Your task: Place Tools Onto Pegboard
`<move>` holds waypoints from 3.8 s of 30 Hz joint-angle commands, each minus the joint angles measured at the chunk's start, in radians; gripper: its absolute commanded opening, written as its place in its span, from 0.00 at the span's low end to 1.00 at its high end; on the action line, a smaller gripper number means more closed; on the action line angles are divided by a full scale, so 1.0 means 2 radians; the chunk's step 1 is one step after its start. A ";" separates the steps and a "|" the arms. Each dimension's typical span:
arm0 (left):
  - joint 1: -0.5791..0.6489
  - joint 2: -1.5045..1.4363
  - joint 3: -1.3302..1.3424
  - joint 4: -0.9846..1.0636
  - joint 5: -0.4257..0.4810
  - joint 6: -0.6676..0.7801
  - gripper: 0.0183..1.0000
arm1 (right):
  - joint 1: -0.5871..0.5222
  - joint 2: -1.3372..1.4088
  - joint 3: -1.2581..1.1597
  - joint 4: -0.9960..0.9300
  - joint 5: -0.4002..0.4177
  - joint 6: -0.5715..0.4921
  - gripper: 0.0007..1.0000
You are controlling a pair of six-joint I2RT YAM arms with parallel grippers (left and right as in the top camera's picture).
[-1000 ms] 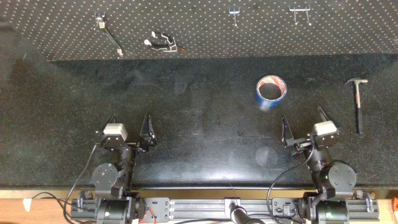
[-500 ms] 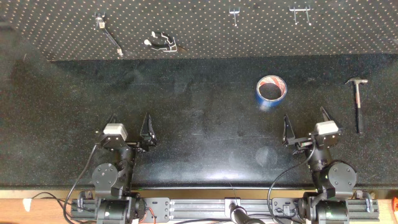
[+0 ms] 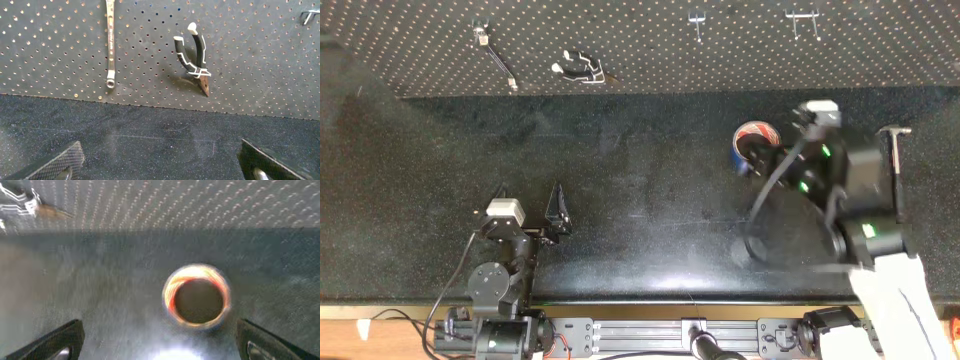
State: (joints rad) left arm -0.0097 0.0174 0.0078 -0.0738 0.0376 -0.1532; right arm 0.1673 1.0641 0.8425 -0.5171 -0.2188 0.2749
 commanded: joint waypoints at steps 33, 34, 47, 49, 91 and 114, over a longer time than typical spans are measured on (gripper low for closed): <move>0.001 -0.005 -0.001 -0.003 0.000 0.008 0.99 | 0.056 0.234 0.151 -0.033 0.061 -0.022 0.07; 0.001 -0.005 -0.001 -0.003 0.000 0.008 1.00 | 0.061 0.204 0.151 -0.018 0.061 -0.022 0.07; 0.001 -0.005 -0.001 -0.003 0.000 0.008 1.00 | 0.190 0.131 0.151 0.199 0.235 -0.023 0.08; 0.001 -0.005 -0.001 -0.003 0.000 0.008 1.00 | 0.190 0.163 0.151 0.218 0.241 -0.023 0.07; 0.001 -0.005 -0.001 -0.003 0.000 0.008 0.99 | 0.190 0.226 0.151 0.259 0.182 -0.095 0.62; 0.001 -0.005 -0.001 -0.003 0.000 0.008 1.00 | -0.407 0.225 0.092 -0.216 0.027 -0.316 0.82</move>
State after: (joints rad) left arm -0.0097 0.0154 0.0082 -0.0742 0.0349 -0.1532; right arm -0.5747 1.4540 1.0332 -0.9543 -0.0494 -0.1986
